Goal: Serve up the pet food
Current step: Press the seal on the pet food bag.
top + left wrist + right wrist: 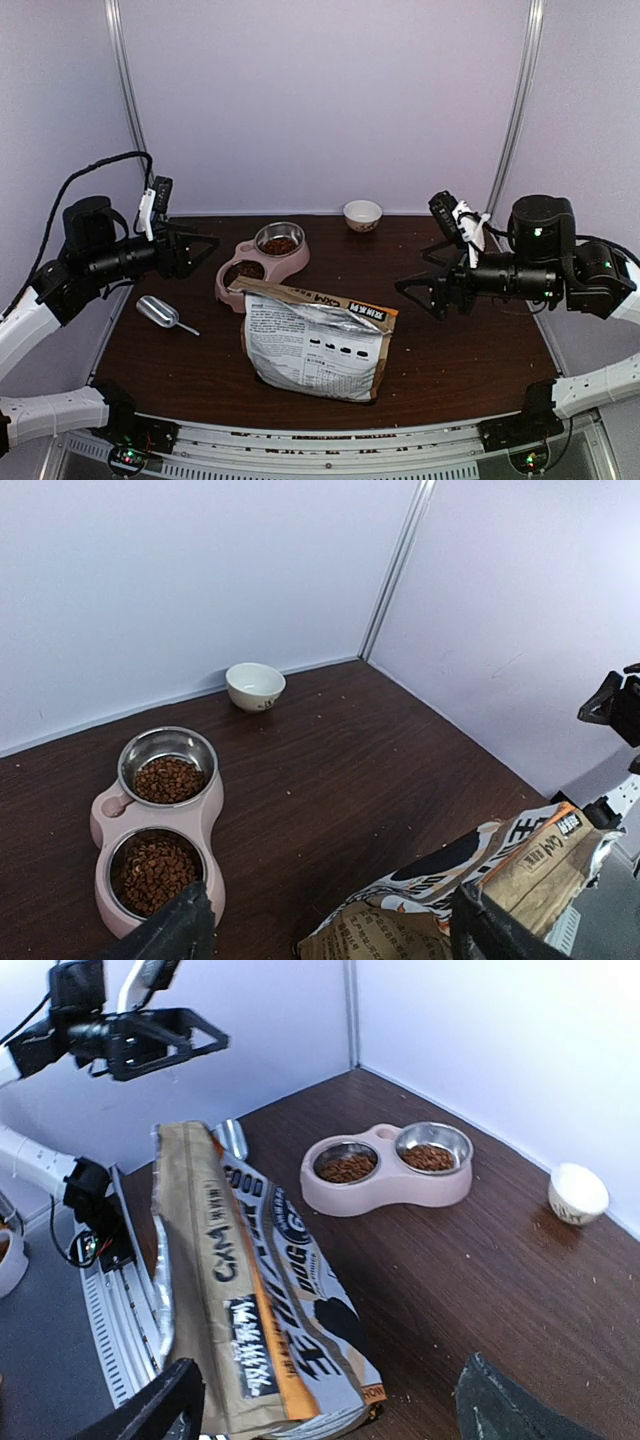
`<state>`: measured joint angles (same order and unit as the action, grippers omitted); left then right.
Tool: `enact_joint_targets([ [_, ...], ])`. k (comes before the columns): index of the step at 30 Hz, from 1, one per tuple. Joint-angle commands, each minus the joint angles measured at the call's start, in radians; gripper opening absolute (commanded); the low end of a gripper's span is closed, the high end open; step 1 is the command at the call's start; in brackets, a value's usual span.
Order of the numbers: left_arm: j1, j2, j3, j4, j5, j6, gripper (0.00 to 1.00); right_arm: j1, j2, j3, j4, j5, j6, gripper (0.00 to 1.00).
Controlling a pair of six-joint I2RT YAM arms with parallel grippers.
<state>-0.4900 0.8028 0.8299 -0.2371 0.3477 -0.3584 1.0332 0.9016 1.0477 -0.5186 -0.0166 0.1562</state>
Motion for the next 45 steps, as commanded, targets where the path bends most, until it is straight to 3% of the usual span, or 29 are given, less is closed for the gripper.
enact_joint_targets([
  [1,-0.005,0.000,0.016,-0.013,0.072,0.093,0.83,0.184,0.081,0.095,0.019,0.221,-0.124,0.88],
  [5,-0.016,-0.003,0.013,-0.015,0.085,0.123,0.83,0.317,0.240,0.188,0.017,0.361,-0.169,0.88],
  [11,-0.045,-0.029,0.014,-0.002,0.084,0.170,0.83,0.404,0.472,0.362,-0.009,0.473,-0.257,0.88],
  [17,-0.117,-0.035,0.033,-0.022,0.040,0.247,0.82,0.441,0.684,0.555,-0.135,0.588,-0.342,0.88],
  [25,-0.220,-0.046,0.023,-0.006,-0.034,0.356,0.80,0.452,0.817,0.621,-0.248,0.707,-0.378,0.83],
  [31,-0.243,-0.046,0.002,0.016,-0.031,0.412,0.73,0.438,0.799,0.614,-0.251,0.753,-0.365,0.41],
  [37,-0.331,-0.031,0.015,-0.007,-0.096,0.496,0.64,0.402,0.723,0.610,-0.248,0.607,-0.324,0.00],
  [45,-0.476,0.091,0.106,-0.101,-0.212,0.620,0.66,0.325,0.589,0.564,-0.242,0.335,-0.304,0.00],
])
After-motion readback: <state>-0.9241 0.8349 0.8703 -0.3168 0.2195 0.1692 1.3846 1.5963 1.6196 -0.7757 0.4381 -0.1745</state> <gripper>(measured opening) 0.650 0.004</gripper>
